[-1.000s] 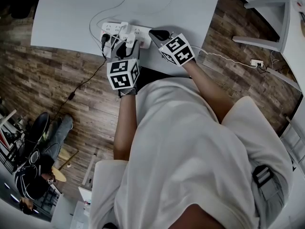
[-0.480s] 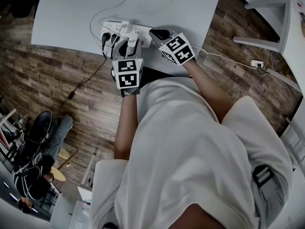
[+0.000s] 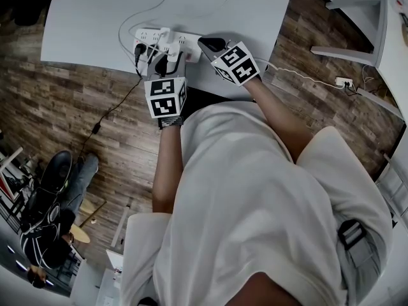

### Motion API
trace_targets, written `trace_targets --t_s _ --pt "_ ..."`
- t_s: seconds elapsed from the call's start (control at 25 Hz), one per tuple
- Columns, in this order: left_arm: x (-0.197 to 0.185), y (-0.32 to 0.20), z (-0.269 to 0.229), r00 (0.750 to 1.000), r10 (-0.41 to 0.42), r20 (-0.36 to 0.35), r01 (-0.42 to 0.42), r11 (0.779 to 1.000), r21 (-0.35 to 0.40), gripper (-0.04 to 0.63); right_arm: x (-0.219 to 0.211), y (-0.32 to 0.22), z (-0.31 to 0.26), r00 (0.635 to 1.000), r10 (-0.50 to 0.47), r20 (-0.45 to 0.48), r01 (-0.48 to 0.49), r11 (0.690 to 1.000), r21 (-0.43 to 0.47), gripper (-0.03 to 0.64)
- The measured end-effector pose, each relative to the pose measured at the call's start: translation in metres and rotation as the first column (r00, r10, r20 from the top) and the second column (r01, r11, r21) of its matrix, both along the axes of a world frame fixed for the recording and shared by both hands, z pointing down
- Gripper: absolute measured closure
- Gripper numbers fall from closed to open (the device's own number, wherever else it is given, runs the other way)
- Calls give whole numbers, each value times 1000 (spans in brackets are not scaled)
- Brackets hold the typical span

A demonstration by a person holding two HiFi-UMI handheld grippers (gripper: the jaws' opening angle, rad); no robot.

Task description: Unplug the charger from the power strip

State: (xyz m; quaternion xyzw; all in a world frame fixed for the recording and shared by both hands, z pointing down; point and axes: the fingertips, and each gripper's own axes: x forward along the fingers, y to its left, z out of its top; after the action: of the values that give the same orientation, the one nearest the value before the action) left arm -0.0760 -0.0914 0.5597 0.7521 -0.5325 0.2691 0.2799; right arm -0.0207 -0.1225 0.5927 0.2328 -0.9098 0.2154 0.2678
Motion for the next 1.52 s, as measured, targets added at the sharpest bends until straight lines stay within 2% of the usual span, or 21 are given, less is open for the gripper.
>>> trace_targets --t_s 0.12,0.28,0.44,0.52,0.84,1.0,1.08,1.32,1.44,1.52 --pt "2 1 -1 998 30 51 -31 999 8 453 -1 1 -1 1000 0 -1 0 1000 2 615" --pt "2 1 0 998 37 57 -37 999 6 453 -2 1 0 1000 1 -2 -1 1000 0 615" --pt "-1 0 0 999 -13 -43 13 1000 -13 451 -1 0 0 1000 3 -1 -3 1000 1 615" --pt "-2 0 0 998 -19 -60 18 1000 -18 452 0 0 0 1000 4 -1 -4 1000 0 615" --pt "2 1 -1 999 32 33 -32 999 -8 453 -1 0 0 1000 5 -4 -5 1000 0 615" --pt "2 -2 -17 999 33 42 -35 999 41 453 -1 0 -1 1000 4 -1 -4 1000 5 615" --pt "5 -4 -28 1000 31 -5 -30 998 56 453 0 0 -2 1000 6 -1 -6 1000 7 615" --pt "15 4 -31 986 40 -159 -36 999 26 453 -1 -2 0 1000 9 -5 -9 1000 4 615" --pt "34 16 -33 959 98 -268 -102 995 -1 453 2 -2 0 1000 17 5 -17 1000 -10 615" --pt "47 24 -32 937 137 -322 -154 988 -28 453 7 -6 -3 998 55 35 -54 998 -29 615"
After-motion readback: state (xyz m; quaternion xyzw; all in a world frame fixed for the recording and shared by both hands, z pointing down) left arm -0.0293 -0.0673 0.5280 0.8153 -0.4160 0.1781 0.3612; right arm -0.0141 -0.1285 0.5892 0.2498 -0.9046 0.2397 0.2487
